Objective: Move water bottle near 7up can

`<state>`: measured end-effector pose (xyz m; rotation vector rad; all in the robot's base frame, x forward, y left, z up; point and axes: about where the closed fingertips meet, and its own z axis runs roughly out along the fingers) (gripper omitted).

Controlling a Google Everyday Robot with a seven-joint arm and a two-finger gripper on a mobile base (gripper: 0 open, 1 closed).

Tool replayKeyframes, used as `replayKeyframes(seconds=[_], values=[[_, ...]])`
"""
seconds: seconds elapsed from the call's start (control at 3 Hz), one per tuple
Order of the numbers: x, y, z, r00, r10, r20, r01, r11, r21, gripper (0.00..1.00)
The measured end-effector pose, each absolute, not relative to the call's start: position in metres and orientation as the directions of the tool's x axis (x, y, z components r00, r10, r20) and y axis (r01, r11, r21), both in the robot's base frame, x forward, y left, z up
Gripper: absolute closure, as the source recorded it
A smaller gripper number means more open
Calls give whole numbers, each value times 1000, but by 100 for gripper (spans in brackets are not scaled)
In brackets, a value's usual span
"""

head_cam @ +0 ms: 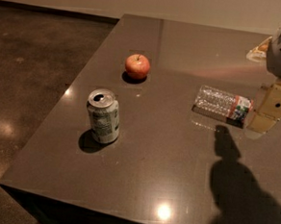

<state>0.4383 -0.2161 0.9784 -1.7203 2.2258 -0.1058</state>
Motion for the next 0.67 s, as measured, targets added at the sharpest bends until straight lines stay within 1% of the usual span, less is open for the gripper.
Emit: replayKeyframes(seconds=[0.33,0.67], values=[[441,-217,977,-224,-952,-210,-929,274,-251,0],[463,-224,969,-253,-942,-219,-927,300,-223,0]])
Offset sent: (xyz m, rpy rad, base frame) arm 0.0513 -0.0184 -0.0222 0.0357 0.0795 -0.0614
